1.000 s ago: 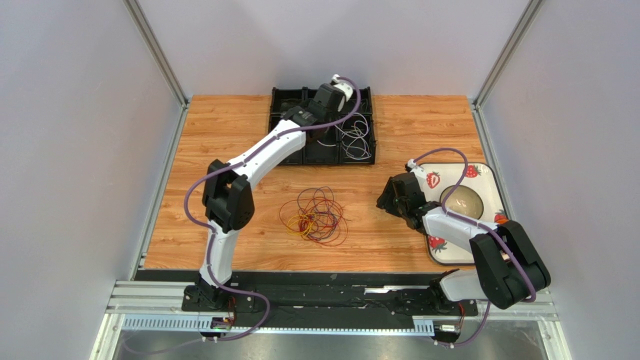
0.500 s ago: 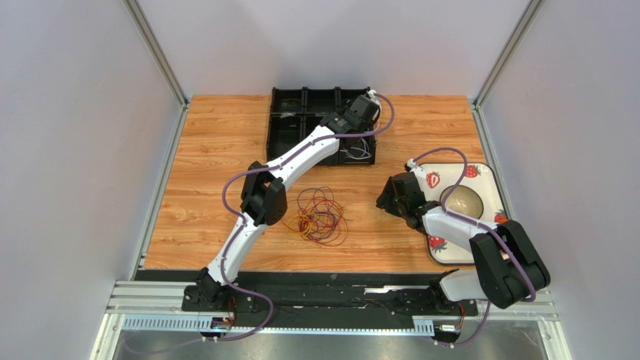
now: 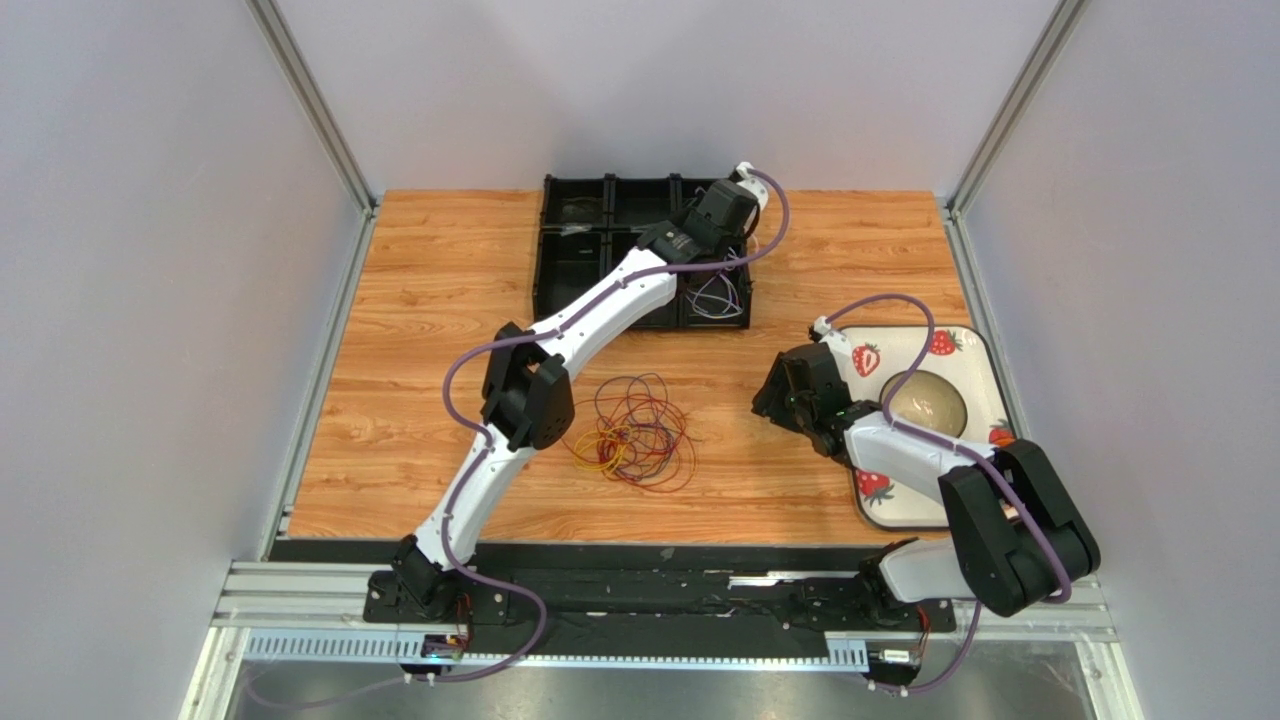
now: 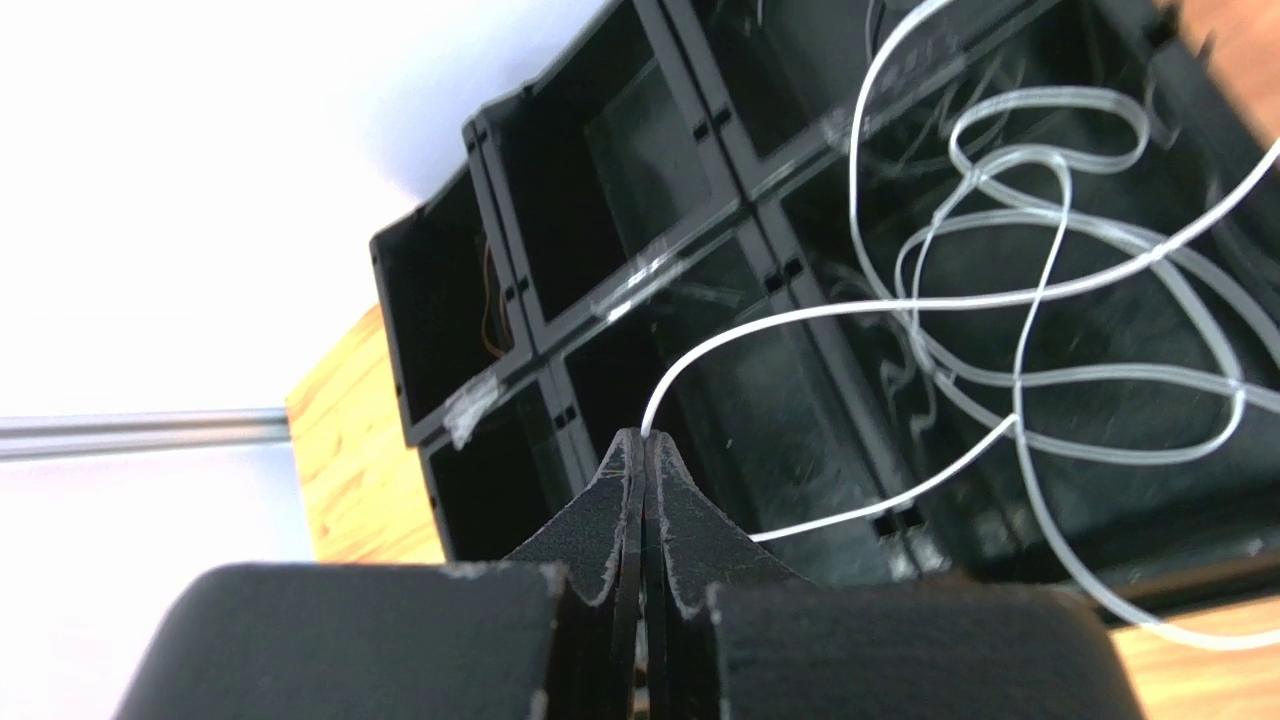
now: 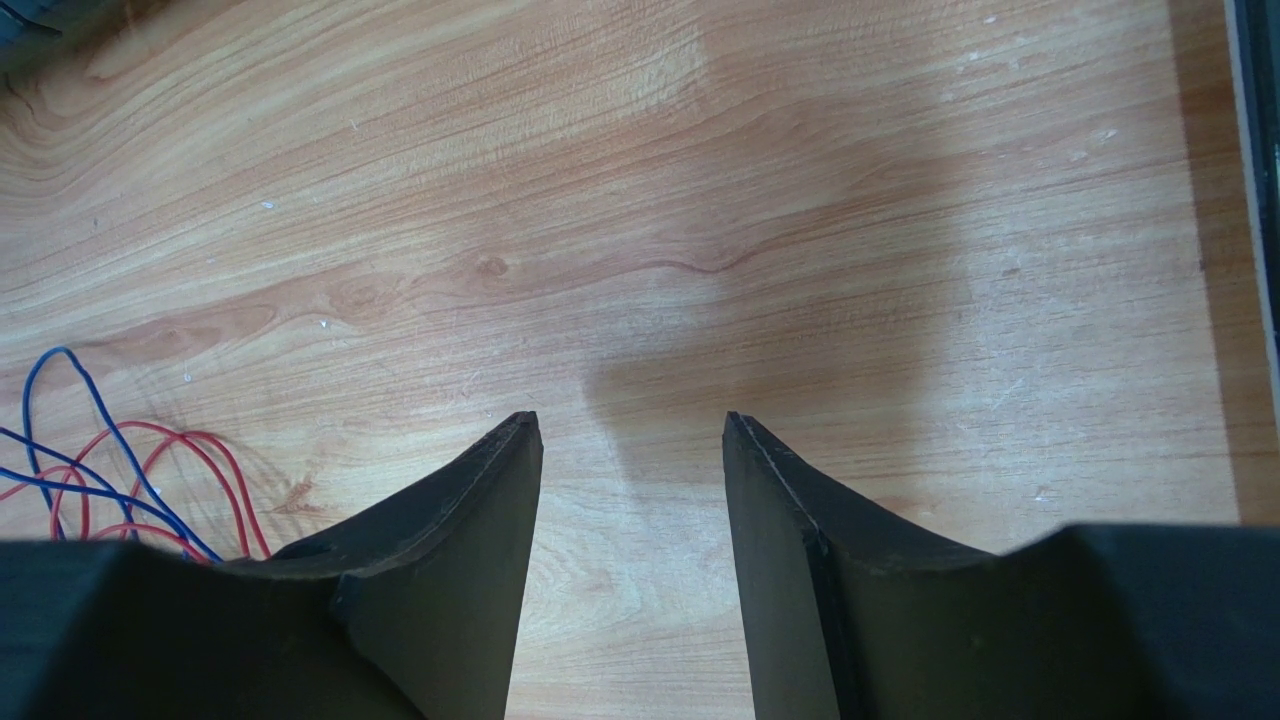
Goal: Untangle the cables
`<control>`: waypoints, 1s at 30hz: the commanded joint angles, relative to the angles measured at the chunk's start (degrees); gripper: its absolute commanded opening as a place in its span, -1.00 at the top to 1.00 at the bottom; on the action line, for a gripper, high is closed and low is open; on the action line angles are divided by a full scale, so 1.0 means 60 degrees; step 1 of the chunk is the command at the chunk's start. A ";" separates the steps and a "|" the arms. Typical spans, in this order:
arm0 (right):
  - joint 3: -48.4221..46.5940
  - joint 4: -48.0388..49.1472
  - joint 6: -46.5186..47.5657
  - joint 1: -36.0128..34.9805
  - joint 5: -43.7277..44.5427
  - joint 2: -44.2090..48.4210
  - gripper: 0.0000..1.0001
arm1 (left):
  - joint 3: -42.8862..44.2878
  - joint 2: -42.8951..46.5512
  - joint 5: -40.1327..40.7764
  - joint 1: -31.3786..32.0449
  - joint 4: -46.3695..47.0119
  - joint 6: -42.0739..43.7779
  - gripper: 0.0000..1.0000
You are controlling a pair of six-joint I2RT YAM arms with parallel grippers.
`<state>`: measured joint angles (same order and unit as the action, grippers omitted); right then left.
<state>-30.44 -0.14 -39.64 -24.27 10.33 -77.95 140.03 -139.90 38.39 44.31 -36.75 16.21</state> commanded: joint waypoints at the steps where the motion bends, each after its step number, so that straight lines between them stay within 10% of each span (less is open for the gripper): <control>1: -0.0318 0.0214 -0.0059 0.0032 0.0022 -0.0045 -0.03 | 0.0393 -0.0224 -0.0100 0.0056 0.0983 -0.0269 1.00; 17: -0.0318 0.0214 -0.0059 0.0032 0.0022 -0.0060 -0.03 | 0.0232 -0.0839 -0.1521 -0.0032 0.1439 -0.1469 0.96; 22: -0.0318 0.0214 -0.0059 0.0046 0.0022 -0.0074 -0.03 | 0.0042 -0.0562 -0.1973 -0.0353 0.0926 -0.2114 -0.03; 30: -0.0318 0.0229 -0.0044 0.0032 0.0022 -0.0060 -0.03 | -0.0441 0.0404 -0.2415 -0.0530 -0.0026 -0.2656 -0.28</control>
<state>-30.44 -0.14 -39.62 -24.27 10.33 -78.26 138.74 -144.86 25.41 41.52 -33.28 3.16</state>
